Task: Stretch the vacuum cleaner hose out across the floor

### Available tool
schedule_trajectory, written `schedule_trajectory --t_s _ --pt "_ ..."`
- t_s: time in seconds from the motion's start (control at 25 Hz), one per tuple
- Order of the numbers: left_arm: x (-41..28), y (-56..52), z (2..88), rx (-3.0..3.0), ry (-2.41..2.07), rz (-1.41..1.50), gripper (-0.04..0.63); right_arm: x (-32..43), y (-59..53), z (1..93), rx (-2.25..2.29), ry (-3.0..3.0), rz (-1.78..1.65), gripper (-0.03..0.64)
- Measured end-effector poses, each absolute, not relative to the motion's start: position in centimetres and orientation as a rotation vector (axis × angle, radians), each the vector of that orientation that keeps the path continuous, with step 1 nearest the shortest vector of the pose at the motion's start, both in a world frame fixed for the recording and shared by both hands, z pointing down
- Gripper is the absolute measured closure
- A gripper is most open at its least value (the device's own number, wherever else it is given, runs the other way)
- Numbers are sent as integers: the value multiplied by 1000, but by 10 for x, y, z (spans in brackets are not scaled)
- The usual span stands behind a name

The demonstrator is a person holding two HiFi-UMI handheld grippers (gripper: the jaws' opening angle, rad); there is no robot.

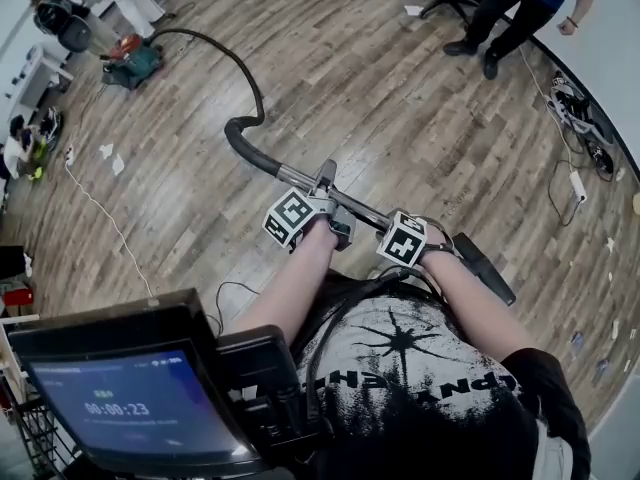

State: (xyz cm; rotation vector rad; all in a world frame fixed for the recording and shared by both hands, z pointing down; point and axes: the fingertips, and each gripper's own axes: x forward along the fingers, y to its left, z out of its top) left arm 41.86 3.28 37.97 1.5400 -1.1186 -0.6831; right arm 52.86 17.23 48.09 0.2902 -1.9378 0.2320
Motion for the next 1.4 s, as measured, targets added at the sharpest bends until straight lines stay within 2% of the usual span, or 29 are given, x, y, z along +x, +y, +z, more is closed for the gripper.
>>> schedule_trajectory --t_s 0.44,0.92,1.4 --pt "455 60 391 1553 -1074 -611 555 555 208 490 338 -1938 296 543" --pt "453 54 405 1561 -937 -556 555 538 214 496 445 -1868 376 541" --pt "479 66 406 1564 -893 -545 555 560 230 495 477 -1845 396 541"
